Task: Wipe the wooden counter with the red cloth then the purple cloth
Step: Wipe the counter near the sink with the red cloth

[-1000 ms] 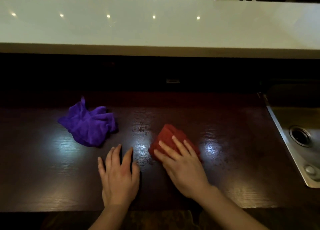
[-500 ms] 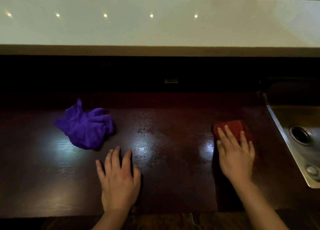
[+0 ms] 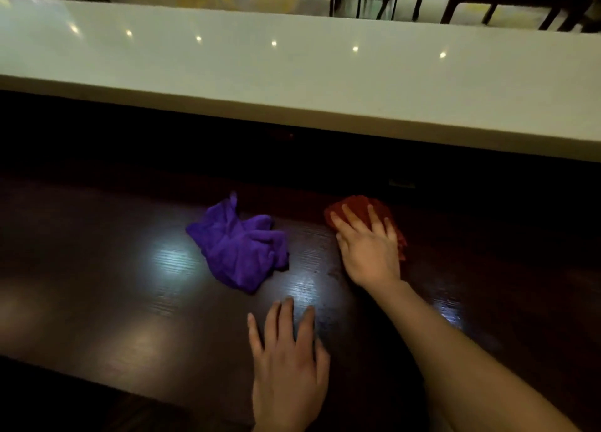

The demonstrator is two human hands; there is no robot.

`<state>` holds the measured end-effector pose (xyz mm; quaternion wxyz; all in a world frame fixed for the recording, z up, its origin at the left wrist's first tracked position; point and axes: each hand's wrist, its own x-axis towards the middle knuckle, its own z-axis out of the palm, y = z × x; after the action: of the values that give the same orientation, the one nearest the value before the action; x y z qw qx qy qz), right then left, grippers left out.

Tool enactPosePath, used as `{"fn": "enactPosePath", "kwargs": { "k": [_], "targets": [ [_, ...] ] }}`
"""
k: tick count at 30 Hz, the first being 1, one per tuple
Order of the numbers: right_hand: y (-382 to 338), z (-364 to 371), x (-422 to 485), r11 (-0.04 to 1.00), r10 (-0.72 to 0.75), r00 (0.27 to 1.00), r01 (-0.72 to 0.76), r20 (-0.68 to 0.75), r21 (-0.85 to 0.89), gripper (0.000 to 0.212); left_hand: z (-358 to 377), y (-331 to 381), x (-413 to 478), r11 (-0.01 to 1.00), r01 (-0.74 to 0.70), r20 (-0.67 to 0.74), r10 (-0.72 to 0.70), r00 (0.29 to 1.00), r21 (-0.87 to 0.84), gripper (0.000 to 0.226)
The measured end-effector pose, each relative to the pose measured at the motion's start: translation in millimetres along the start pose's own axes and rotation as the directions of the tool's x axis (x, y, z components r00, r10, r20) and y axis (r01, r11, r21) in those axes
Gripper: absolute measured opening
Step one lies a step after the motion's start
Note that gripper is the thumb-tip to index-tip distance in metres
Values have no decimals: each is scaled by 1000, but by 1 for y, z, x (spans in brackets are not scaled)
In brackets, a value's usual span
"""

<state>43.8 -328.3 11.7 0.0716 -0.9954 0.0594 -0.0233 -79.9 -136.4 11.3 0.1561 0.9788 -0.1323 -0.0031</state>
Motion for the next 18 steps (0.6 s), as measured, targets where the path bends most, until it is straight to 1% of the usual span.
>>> {"fn": "enactPosePath", "kwargs": {
  "k": [2, 5, 12, 13, 15, 16, 17, 18],
  "targets": [
    [-27, 4, 15, 998, -68, 998, 67, 19, 16, 45, 1, 1, 0, 1000, -1, 2, 1, 1000, 19, 53],
    [-61, 11, 28, 975, -223, 974, 223, 46, 19, 47, 0, 0, 1, 1000, -4, -2, 4, 1000, 26, 52],
    [-99, 15, 68, 953, -265, 961, 250, 73, 172, 44, 2, -2, 1, 997, -33, -2, 33, 999, 76, 53],
    [-100, 13, 71, 945, -272, 959, 250, 80, 211, 44, 2, -3, 1, 997, -33, -6, 34, 999, 74, 54],
    [-97, 1, 71, 916, -247, 965, 204, 84, 344, 43, 2, -2, 1, 998, -30, -15, 31, 999, 57, 54],
    [-97, -5, 68, 900, -226, 973, 191, 44, 392, 42, 3, -2, 0, 998, -29, -14, 30, 999, 50, 54],
    [-100, -11, 63, 891, -227, 973, 221, -32, 396, 42, 3, -3, -1, 999, -31, -11, 31, 999, 43, 55],
    [-109, -18, 56, 878, -270, 957, 288, -101, 383, 45, 2, -3, 0, 999, -31, -7, 32, 999, 36, 56]
  ]
}}
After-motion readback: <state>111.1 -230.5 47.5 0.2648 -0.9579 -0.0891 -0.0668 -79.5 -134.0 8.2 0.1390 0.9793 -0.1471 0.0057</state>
